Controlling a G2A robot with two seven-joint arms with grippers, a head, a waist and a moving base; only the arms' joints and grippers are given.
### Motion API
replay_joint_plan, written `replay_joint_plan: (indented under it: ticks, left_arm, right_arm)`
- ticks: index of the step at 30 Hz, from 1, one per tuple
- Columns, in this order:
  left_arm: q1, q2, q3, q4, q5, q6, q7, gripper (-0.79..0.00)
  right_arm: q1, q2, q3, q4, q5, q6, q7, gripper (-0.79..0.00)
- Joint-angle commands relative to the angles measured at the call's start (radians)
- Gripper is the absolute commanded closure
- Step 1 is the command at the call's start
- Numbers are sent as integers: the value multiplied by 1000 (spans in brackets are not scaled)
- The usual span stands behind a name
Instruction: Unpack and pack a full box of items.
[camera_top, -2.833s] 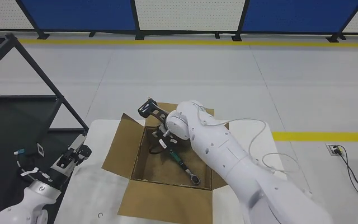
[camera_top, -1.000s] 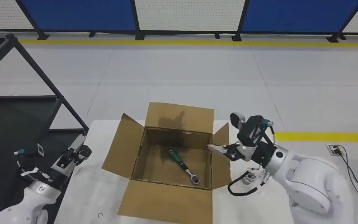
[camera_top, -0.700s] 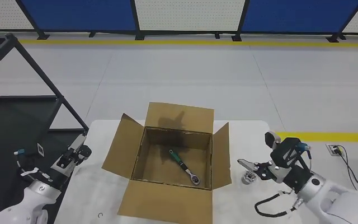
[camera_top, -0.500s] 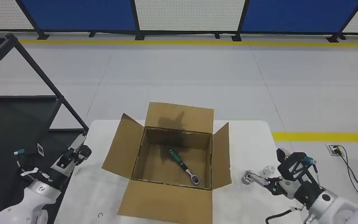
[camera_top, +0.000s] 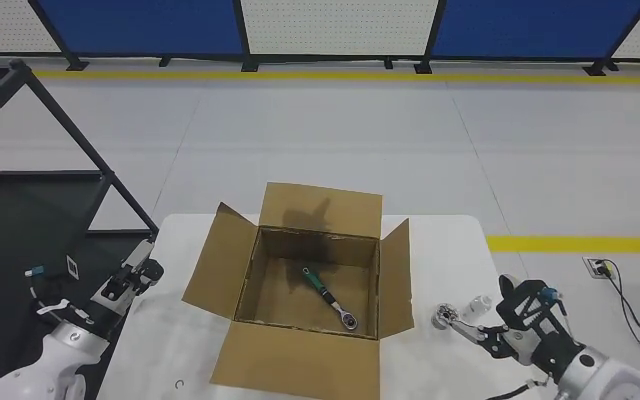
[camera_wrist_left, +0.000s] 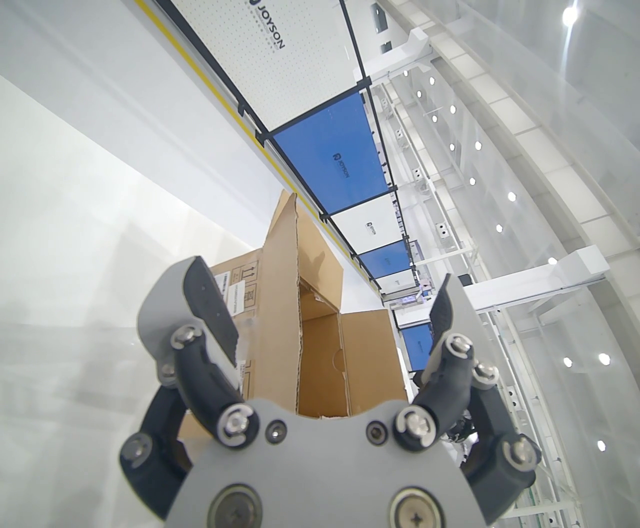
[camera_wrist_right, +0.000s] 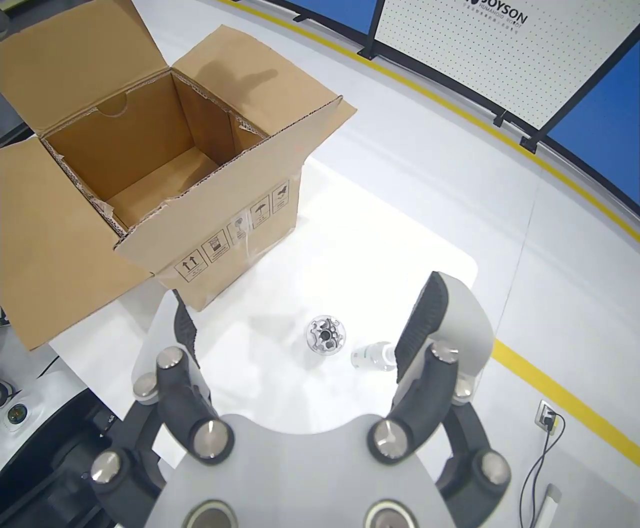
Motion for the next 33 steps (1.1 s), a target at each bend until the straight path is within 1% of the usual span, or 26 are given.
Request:
replay_joint_plan:
  ticks: [1,6,11,14,23,30,33]
  left_arm:
    - [0,0,0,0,0,0,0,-785]
    - [0,0,0,0,0,0,0,-785]
    - [0,0,0,0,0,0,0,-785]
    - [0,0,0,0,0,0,0,-785]
    - [0,0,0,0,0,0,0,-785]
    - [0,0,0,0,0,0,0,-785]
    - [0,0,0,0,0,0,0,-785]
  right_arm:
    - [-3,2,-15,16,-3,-20,-1,-785]
    - [42,17,-70,131,-41,-100,42,-785]
    - [78,29,-123,229,-66,-124,90,-785]
    - [98,33,-163,279,-85,-89,117,-785]
    - [164,37,-273,413,-187,24,131,-785]
    - [235,41,-321,540,-192,55,107,-785]
    - [250,42,-330,568,-193,67,99,-785]
